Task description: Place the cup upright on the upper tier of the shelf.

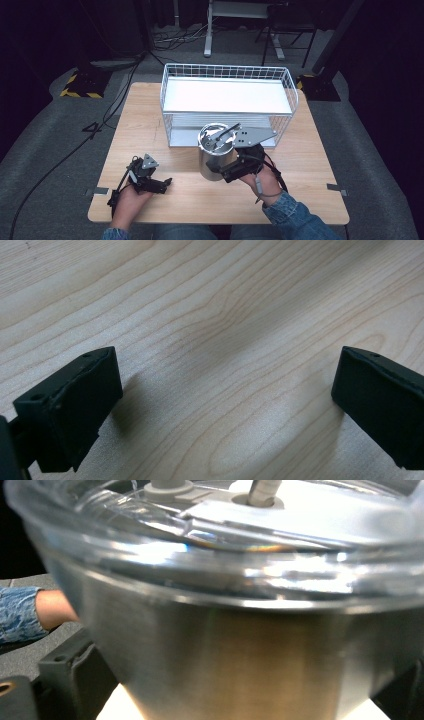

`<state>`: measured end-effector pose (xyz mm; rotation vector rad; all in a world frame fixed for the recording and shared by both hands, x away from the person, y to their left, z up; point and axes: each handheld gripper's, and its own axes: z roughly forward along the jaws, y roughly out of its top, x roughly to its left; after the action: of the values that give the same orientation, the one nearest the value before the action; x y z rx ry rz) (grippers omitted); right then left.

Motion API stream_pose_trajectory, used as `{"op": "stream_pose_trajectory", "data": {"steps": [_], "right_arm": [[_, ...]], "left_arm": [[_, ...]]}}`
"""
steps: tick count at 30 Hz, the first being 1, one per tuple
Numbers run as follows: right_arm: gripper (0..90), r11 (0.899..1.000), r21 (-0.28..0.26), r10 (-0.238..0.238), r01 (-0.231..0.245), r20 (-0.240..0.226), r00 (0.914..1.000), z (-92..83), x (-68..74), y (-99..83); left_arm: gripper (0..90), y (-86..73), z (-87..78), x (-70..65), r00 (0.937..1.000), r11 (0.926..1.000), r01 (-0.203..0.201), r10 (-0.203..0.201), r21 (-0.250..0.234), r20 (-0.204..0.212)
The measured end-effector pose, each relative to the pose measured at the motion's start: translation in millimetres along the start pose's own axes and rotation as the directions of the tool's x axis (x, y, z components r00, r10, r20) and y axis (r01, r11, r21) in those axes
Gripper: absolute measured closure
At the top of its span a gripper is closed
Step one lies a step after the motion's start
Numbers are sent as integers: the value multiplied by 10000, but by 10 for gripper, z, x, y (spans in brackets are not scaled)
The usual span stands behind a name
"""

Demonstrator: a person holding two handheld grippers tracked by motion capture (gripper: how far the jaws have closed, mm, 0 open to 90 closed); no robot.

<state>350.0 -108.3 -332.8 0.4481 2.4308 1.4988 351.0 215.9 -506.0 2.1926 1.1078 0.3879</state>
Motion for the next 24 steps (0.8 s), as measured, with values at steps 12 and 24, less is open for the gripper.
{"op": "stream_pose_trajectory", "data": {"steps": [12,24], "right_arm": [[38,9999,-134,-54,58,287,9996,-136,-150,274],[38,9987,-322,402,-385,540,9977,-238,-460,540]], "left_arm": [[3,2,0,6,10000,10000,-81,81,-3,-19],[3,4,1,11,9999,9999,-148,147,-32,-90]]}}
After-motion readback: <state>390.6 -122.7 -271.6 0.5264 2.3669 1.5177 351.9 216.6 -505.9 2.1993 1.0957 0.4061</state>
